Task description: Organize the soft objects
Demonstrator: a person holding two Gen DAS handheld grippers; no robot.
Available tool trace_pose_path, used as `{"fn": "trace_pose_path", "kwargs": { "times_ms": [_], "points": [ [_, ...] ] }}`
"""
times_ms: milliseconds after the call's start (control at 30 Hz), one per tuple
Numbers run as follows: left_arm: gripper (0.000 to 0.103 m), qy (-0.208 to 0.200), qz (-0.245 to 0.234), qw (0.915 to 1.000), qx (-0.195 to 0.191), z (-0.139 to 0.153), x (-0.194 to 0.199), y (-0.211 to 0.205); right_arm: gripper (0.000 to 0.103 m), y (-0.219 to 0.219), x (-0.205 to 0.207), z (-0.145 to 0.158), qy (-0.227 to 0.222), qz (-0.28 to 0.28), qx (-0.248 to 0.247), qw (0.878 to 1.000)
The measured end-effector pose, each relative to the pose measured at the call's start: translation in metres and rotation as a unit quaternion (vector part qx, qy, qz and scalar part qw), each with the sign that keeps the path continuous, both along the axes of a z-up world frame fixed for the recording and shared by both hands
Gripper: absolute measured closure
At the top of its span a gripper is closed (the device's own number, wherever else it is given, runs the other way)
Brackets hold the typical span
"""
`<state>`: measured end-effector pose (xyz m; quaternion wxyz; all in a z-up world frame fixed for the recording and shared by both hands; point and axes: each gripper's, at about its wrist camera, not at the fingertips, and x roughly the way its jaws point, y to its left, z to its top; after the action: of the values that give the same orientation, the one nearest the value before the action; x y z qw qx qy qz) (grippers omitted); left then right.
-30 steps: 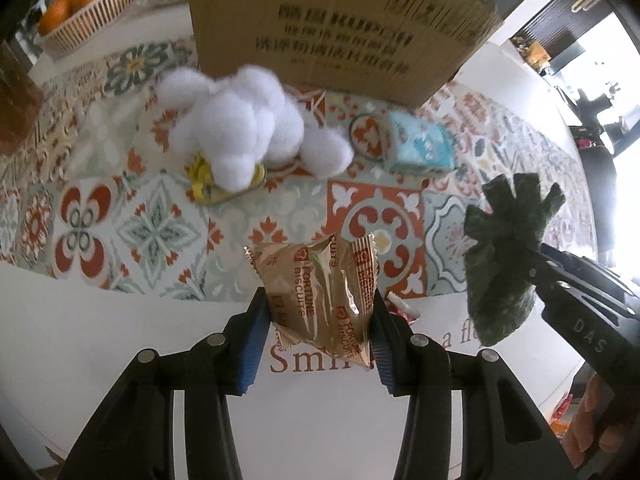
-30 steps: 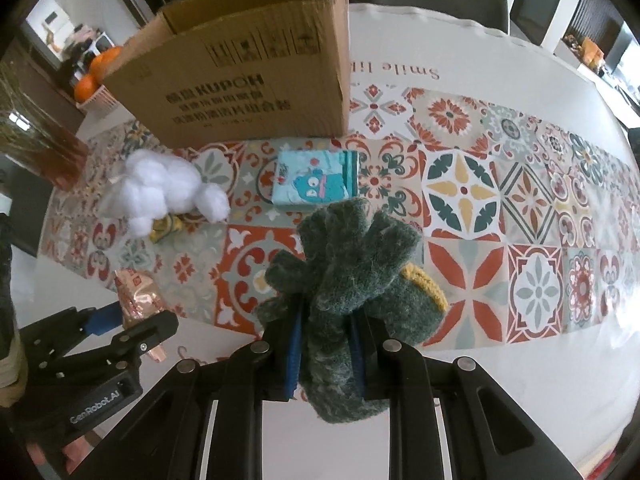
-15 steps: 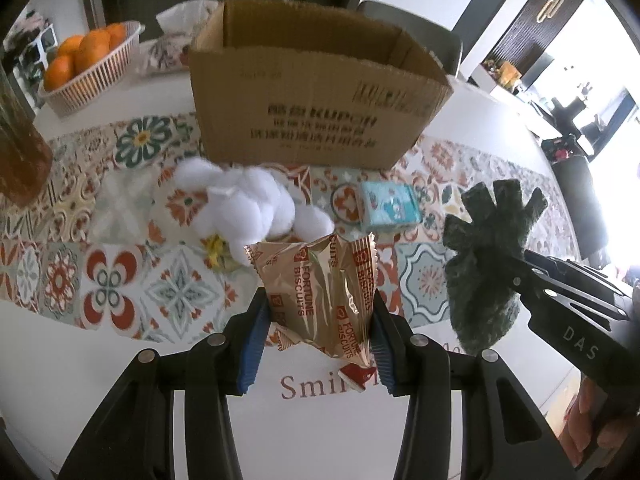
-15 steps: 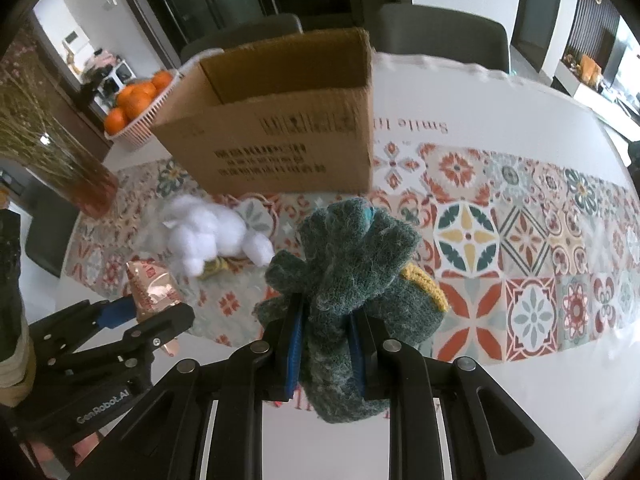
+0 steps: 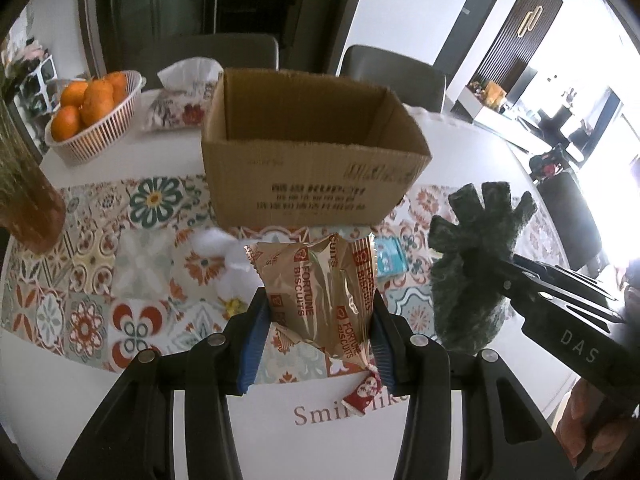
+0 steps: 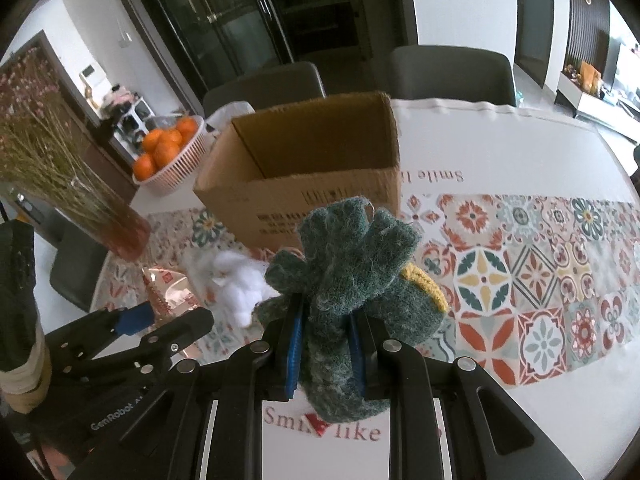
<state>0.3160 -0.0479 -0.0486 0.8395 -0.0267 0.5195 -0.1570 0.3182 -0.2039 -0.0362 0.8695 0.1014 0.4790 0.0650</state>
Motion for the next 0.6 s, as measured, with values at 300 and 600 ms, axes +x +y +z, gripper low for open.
{"fn": "trace_pose_path", "kwargs": {
  "times_ms": [300, 600],
  "points": [
    [0.057, -0.039, -0.004, 0.9992, -0.003, 0.028, 0.010, 0.004, 0.081, 0.005, 0.008, 0.026, -0.034, -0.001, 0.011, 0.999],
    [0.057, -0.073, -0.012, 0.9972, -0.004, 0.053, 0.020, 0.003, 0.081, 0.004, 0.020, 0.052, -0.069, 0.000, 0.019, 0.997]
  ]
}}
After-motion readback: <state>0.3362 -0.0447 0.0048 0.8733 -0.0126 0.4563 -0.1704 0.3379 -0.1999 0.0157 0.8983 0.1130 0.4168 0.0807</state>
